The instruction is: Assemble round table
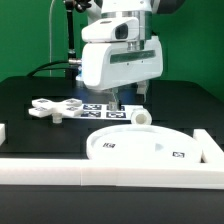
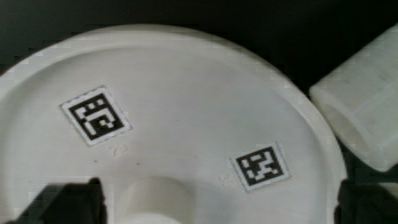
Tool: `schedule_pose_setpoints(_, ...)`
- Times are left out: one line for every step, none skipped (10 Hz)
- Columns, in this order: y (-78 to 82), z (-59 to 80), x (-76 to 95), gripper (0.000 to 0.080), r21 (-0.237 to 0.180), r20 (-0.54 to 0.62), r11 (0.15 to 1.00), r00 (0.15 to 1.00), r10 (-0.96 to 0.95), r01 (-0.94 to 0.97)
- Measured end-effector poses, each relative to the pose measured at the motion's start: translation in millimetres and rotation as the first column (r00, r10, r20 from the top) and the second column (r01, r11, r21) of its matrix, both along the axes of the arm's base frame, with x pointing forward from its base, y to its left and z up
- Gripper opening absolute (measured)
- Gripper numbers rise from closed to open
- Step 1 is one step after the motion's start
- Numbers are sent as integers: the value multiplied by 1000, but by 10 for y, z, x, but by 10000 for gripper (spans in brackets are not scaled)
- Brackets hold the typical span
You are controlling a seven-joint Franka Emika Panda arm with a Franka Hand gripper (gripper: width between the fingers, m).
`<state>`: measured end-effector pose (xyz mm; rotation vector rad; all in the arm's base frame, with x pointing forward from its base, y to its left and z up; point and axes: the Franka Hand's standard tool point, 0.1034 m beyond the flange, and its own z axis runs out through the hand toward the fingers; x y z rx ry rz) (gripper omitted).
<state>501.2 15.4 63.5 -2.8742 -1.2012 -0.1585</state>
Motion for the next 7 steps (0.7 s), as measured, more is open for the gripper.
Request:
schedule_pose_setpoints(6,0,0,649,10,-6,996,996,-83,83)
schedule_pose_setpoints(28,6,16,649,22,-7,982,983,-185,186)
schedule_pose_setpoints(103,22,40,649,42,-16,929,930,-367,367)
schedule_pose_setpoints(184,30,32,649,53,-33,866,868,-496,497)
schedule_pose_setpoints(213,21,16,649,59,-55,806,808,-587,590)
schedule_pose_setpoints(208,19,14,649,67,-69,756,759,-648,652)
schedule_pose_setpoints(220,19,13,649,69,-77,722,726,-684,688)
